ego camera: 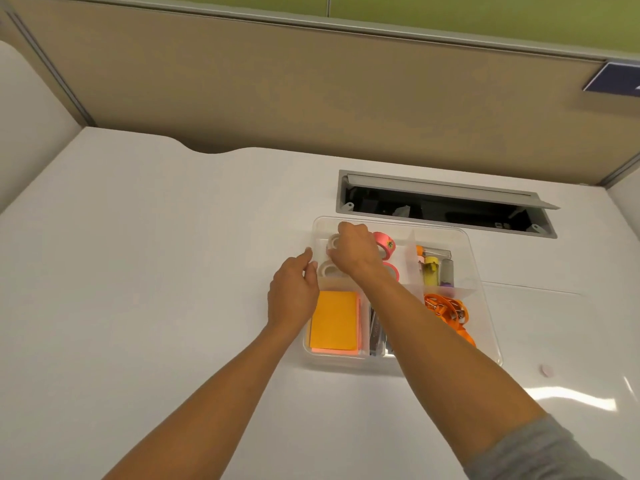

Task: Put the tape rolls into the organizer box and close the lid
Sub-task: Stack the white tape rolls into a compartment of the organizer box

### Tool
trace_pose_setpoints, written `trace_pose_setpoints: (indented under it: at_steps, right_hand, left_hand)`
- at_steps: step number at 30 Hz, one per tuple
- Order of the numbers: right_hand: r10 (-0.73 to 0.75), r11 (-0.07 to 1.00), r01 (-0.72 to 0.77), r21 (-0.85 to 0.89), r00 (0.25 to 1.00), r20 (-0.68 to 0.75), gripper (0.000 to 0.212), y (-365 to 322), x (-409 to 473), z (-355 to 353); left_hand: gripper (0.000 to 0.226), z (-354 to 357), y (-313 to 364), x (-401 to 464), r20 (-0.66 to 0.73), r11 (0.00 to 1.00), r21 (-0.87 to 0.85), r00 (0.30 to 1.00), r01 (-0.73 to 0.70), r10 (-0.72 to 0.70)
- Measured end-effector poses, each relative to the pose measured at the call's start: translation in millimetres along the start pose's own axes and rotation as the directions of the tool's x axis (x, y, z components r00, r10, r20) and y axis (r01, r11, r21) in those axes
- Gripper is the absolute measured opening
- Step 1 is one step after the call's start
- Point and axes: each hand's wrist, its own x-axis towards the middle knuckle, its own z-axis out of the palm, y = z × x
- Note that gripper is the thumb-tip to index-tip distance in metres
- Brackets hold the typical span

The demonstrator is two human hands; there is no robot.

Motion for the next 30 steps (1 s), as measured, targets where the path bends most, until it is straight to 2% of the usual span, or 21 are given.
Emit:
trace_pose_setpoints:
  at_steps: [3,6,16,20,30]
  right_hand:
    - [0.01,1.0,-0.01,0.011,0.998,0.062,0.037,0,3,-6]
    - [0.024,0.999,-0.027,0.032,0.996,0.081,0.029,-1,5,-11]
    - [0.075,0.997,-0.075,0.0,0.996,0.053,0.02,1,15,-1]
    - [0.084,0.995,-0.086,0.042,0.995,0.045,0.018,1,18,5]
    - [0.063,0.997,-0.066,0.041,0.996,0.059,0.014,5,21,3]
  left_hand:
    - [0.04,0,0,-1,-0.011,1.0,-0.015,1.0,-0.01,0.01]
    - [0.039,-1,-2,-1,-0.023,0.998,-0.057,1.0,-0.007,0.006]
    - [0.035,-9,-5,6,0.018,0.975,-0.214,0.999,0.05,-0.048]
    - [0.036,-11,-6,10,0.062,0.943,-0.305,0.99,0.137,-0.124]
    - [0.037,-15,-5,11,0.107,0.936,-0.303,0.982,0.179,-0.153]
